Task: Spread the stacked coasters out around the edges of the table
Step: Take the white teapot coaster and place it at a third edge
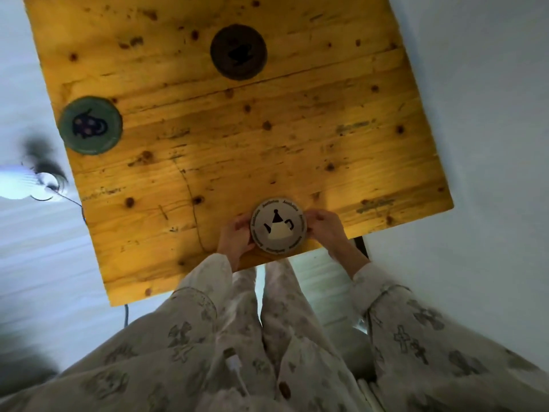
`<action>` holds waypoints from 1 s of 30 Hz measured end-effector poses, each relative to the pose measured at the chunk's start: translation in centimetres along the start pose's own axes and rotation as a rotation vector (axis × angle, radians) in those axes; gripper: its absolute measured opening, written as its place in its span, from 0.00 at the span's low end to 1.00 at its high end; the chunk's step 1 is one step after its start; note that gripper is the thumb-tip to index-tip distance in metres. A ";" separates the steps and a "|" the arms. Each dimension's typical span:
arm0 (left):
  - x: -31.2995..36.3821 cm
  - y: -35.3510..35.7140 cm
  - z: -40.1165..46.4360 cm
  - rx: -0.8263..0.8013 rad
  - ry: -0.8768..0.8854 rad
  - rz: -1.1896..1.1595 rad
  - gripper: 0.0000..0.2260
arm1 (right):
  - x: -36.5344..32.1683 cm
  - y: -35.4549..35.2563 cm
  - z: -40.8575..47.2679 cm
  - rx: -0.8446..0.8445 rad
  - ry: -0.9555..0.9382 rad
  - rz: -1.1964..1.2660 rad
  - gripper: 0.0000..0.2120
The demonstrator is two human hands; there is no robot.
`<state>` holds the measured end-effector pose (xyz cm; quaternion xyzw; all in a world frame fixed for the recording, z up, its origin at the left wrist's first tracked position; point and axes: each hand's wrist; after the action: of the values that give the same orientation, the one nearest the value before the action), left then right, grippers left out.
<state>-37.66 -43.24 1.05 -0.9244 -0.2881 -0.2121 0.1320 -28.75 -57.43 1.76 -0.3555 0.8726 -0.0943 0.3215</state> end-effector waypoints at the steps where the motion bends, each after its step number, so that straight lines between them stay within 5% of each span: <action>1: 0.0 0.1 0.2 0.002 0.001 -0.002 0.11 | -0.2 0.1 0.1 -0.006 -0.009 -0.029 0.12; 11: -0.3 0.0 1.0 0.007 -0.026 -0.031 0.16 | -0.7 0.9 0.4 0.025 -0.086 -0.242 0.15; 30: -0.8 -0.3 0.9 0.022 -0.130 -0.123 0.15 | -0.4 1.2 0.7 0.057 -0.018 -0.133 0.15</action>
<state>-38.17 -43.06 -0.11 -0.9153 -0.3544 -0.1563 0.1102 -28.74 -56.28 0.92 -0.4044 0.8410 -0.1370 0.3322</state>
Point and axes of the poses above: each hand's wrist, its own z-axis towards the middle knuckle, its own y-axis out of the palm, x = y × z, and after that the axes turned 3 degrees about x, right-handed
